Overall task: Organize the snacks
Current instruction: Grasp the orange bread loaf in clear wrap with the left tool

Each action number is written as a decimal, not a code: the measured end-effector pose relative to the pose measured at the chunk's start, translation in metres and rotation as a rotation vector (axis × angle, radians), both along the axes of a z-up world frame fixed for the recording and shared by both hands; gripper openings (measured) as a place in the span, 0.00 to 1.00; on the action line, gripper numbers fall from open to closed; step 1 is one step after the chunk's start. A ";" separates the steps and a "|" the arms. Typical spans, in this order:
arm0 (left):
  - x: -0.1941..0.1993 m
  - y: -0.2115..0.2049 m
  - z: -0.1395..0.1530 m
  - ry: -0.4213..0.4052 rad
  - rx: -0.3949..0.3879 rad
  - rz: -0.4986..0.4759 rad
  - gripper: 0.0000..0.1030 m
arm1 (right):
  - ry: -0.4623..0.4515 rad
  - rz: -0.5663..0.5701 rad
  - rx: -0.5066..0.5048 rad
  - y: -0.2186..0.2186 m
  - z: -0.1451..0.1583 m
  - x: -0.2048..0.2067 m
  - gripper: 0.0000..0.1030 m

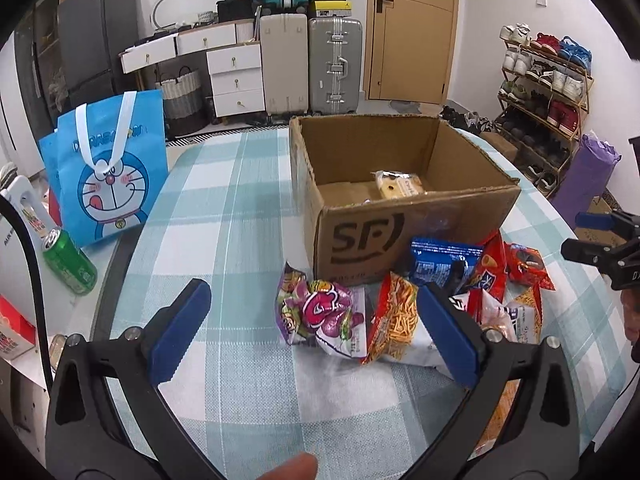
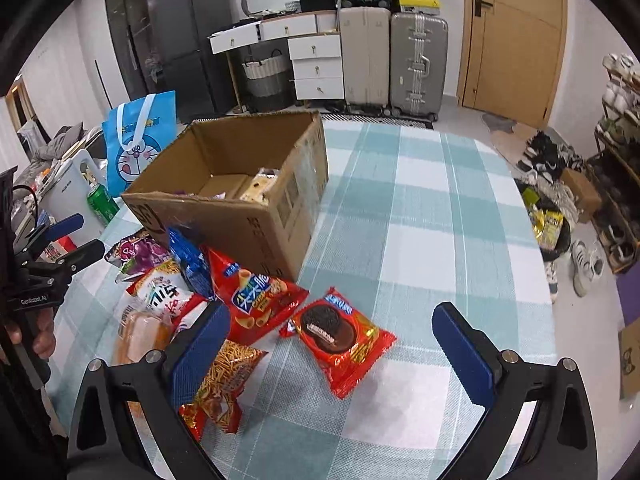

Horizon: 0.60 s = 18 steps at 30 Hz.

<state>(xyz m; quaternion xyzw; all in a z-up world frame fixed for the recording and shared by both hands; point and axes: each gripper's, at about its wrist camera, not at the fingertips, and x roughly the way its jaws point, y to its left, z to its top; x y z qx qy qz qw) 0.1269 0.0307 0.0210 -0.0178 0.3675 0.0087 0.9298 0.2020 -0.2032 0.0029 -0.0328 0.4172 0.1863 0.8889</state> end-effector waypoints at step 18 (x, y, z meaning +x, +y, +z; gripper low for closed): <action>-0.035 -0.033 -0.012 0.058 -0.052 -0.073 1.00 | 0.075 0.102 0.083 0.034 -0.039 -0.041 0.99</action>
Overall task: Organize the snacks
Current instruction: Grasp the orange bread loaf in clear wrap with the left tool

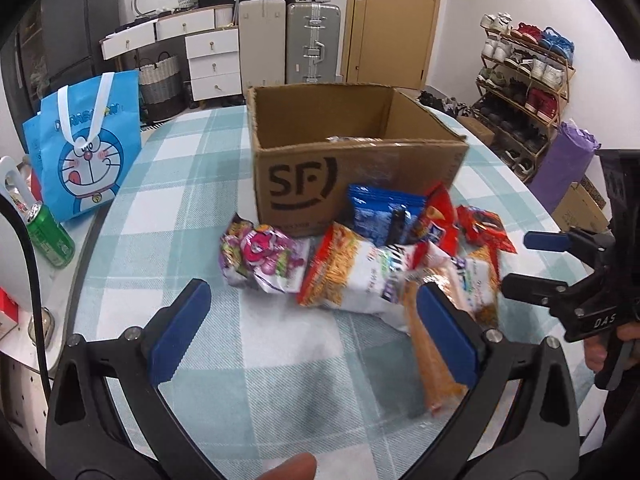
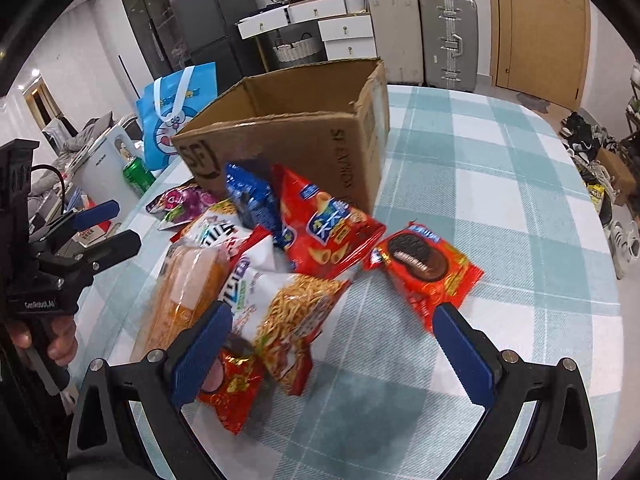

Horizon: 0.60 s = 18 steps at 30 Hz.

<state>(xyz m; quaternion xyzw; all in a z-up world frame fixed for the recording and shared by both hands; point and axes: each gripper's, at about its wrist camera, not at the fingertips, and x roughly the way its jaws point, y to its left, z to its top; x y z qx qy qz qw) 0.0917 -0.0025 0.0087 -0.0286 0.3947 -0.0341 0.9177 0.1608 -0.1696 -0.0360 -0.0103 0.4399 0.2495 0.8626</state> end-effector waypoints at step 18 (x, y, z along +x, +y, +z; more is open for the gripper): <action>-0.012 -0.058 -0.030 0.097 -0.036 -0.122 1.00 | 0.007 -0.044 0.026 -0.018 -0.007 -0.021 0.99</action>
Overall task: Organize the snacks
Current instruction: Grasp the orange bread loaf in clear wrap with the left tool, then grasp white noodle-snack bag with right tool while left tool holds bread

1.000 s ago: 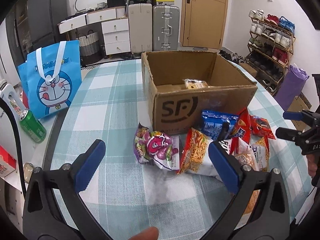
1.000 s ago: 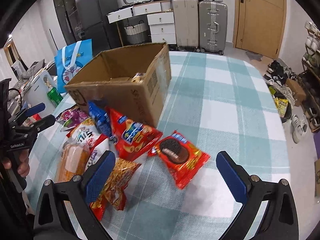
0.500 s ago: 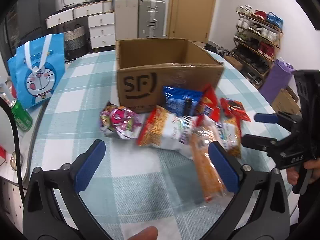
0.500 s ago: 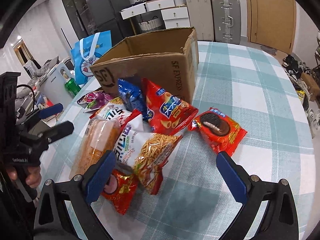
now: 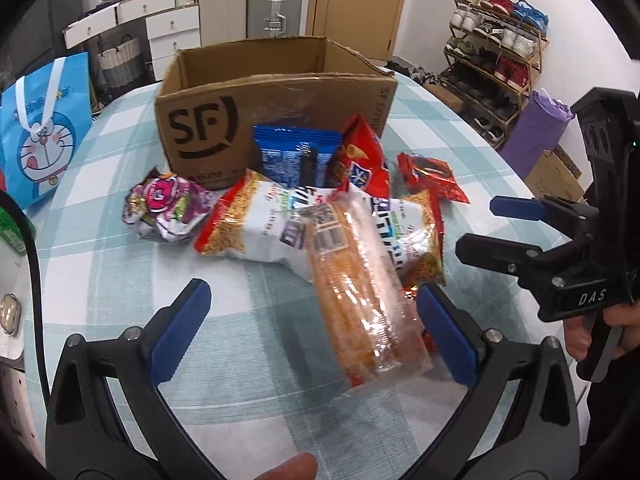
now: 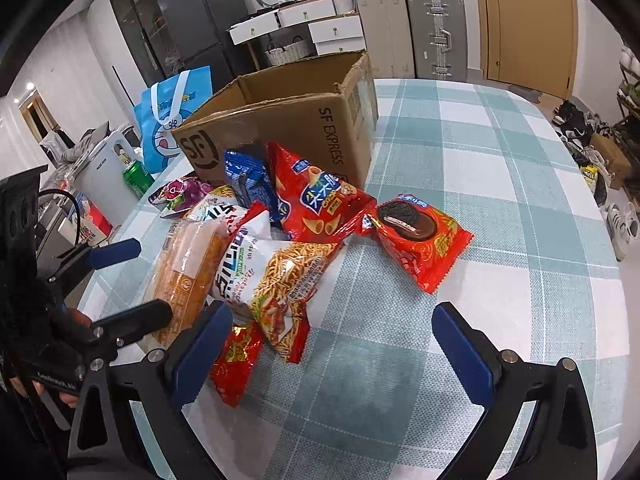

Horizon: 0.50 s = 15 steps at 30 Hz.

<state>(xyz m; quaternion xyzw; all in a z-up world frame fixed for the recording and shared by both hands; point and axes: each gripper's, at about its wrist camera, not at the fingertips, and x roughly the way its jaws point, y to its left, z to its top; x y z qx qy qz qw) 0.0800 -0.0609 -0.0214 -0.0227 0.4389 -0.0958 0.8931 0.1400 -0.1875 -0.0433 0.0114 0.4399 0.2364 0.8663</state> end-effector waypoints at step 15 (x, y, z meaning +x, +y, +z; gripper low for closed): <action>-0.002 0.006 -0.007 0.051 -0.147 -0.096 0.33 | 0.021 0.009 0.019 0.009 -0.006 0.006 0.99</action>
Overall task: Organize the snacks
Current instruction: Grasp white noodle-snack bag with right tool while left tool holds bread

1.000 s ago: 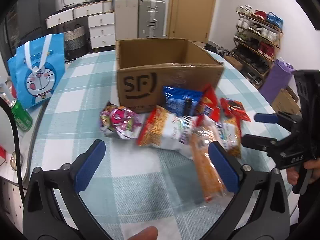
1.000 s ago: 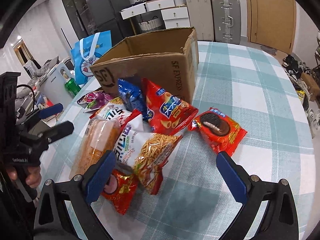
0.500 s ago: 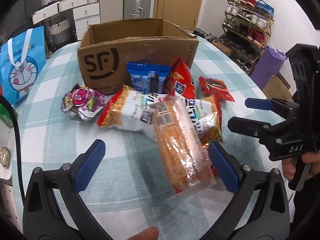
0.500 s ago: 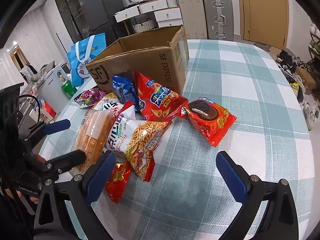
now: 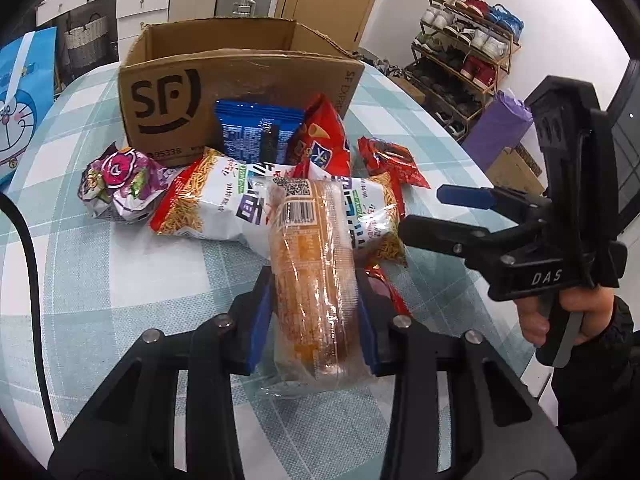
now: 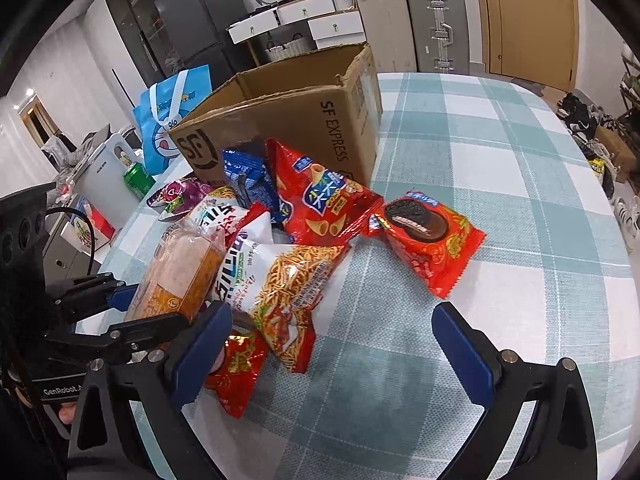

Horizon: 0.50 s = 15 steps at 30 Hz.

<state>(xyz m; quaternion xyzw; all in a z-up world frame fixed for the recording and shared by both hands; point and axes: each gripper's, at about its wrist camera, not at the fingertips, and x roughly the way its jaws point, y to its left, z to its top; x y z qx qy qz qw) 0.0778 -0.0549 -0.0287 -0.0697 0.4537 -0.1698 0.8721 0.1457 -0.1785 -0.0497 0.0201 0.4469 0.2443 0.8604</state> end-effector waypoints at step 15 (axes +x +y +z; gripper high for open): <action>-0.014 0.047 0.019 -0.077 -0.017 0.110 0.33 | 0.049 0.050 0.047 0.042 -0.014 0.016 0.95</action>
